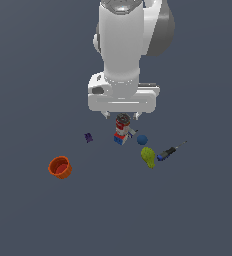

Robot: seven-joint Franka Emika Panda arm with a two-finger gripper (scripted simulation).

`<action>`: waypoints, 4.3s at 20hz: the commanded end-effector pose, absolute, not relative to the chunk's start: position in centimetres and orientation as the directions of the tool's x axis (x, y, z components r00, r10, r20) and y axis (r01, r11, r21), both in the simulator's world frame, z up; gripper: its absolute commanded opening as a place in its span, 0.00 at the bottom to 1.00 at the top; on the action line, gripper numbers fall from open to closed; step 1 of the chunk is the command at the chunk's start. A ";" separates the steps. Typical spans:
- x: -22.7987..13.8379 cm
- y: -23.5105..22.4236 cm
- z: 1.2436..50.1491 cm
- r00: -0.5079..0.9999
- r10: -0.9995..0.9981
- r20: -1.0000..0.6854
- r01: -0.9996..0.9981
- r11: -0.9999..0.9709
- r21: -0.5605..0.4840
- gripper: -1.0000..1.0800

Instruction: Pick up a designated object from a clutter of objects.

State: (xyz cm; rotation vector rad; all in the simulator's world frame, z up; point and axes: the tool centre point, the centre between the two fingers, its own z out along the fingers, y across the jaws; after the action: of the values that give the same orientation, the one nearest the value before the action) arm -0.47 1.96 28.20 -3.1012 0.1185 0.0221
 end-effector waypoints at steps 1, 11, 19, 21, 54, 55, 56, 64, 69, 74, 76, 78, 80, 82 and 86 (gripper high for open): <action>-0.8 2.5 26.9 0.994 -0.110 -0.017 -0.111 -0.993 -0.036 0.96; -3.2 5.1 20.0 0.954 -0.299 -0.021 -0.300 -0.954 -0.028 0.96; -6.2 7.0 14.7 0.892 -0.451 -0.019 -0.451 -0.892 -0.018 0.96; -7.1 7.4 13.5 0.873 -0.487 -0.018 -0.487 -0.873 -0.015 0.96; -14.5 9.1 5.1 0.701 -0.714 0.000 -0.714 -0.701 0.000 0.96; -14.5 9.1 4.7 0.700 -0.714 0.000 -0.714 -0.700 0.000 0.96; -14.5 9.1 4.3 0.700 -0.714 0.000 -0.714 -0.700 0.000 0.96; -14.6 9.1 1.7 0.699 -0.715 -0.001 -0.715 -0.699 0.000 0.96; -14.5 9.1 1.2 0.699 -0.715 -0.001 -0.715 -0.699 0.000 0.96; -14.5 9.1 1.3 0.699 -0.715 0.000 -0.715 -0.699 0.000 0.00; -14.5 9.1 1.3 0.699 -0.715 0.000 -0.715 -0.699 0.000 0.00; -14.5 9.1 1.3 0.699 -0.715 0.000 -0.715 -0.699 0.000 0.00; -14.5 9.1 1.3 0.699 -0.715 0.000 -0.715 -0.699 0.000 0.00; -13.6 8.7 2.1 0.689 -0.725 0.013 -0.725 -0.689 -0.019 0.00; -13.4 8.4 2.6 0.689 -0.725 0.013 -0.725 -0.689 -0.019 0.00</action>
State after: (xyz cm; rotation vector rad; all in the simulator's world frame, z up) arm -13.45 8.50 2.39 -2.8750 1.2358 -0.0311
